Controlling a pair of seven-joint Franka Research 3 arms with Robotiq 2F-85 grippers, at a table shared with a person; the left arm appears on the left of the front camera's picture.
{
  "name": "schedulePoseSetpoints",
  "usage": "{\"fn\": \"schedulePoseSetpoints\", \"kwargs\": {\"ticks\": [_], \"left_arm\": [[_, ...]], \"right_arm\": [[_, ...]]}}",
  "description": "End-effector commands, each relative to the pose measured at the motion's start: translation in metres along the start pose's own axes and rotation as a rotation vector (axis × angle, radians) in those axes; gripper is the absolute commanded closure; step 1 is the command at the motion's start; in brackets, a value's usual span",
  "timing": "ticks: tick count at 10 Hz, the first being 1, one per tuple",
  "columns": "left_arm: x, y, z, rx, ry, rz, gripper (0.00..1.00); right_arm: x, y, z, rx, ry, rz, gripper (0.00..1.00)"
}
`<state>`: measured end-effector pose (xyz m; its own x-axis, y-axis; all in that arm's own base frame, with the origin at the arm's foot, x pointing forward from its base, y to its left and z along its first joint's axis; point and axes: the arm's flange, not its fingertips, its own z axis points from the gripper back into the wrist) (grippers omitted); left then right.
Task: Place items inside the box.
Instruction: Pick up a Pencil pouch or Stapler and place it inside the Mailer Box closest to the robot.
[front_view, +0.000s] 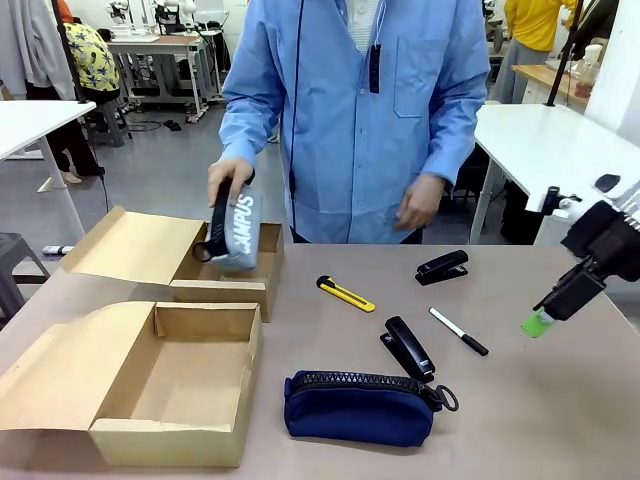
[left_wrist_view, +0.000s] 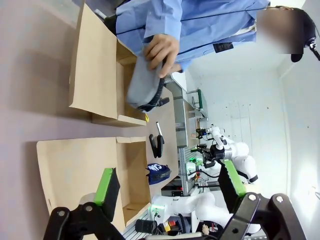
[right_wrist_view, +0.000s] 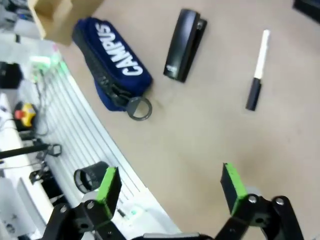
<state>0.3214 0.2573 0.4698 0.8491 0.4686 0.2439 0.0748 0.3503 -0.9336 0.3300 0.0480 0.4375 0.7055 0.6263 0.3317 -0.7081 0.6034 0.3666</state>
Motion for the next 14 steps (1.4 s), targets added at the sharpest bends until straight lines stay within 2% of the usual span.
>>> {"fn": "schedulePoseSetpoints", "kwargs": {"ticks": [1,2,3,4,6,7,9,12,14], "left_arm": [[-0.001,-0.002,0.001,-0.017,-0.004,-0.022,0.0],[-0.001,-0.002,0.001,-0.017,-0.004,-0.022,0.0],[-0.001,-0.002,0.001,-0.017,-0.004,-0.022,0.0],[-0.001,-0.002,0.001,-0.017,-0.004,-0.022,0.0],[-0.001,-0.002,0.001,-0.017,-0.004,-0.022,0.0],[-0.001,-0.002,0.001,-0.017,-0.004,-0.022,0.0],[-0.001,-0.002,0.001,-0.017,-0.004,-0.022,0.0],[-0.001,-0.002,0.001,-0.017,-0.004,-0.022,0.0],[-0.001,-0.002,0.001,-0.017,-0.004,-0.022,0.0]], "right_arm": [[-0.026,-0.009,0.026,0.038,-0.046,-0.075,0.0],[-0.026,-0.009,0.026,0.038,-0.046,-0.075,0.0],[-0.008,-0.005,0.009,0.015,-0.021,-0.021,0.0],[0.028,-0.02,-0.005,0.061,0.108,0.265,0.0],[0.108,-0.074,-0.02,0.027,0.176,0.473,0.0],[0.141,-0.095,-0.03,-0.037,0.219,0.569,0.0],[0.193,-0.131,-0.056,-0.093,0.224,0.785,0.0],[0.237,-0.184,-0.095,-0.189,0.257,0.896,0.0],[0.241,-0.21,-0.113,-0.155,0.33,0.857,0.0]]}}
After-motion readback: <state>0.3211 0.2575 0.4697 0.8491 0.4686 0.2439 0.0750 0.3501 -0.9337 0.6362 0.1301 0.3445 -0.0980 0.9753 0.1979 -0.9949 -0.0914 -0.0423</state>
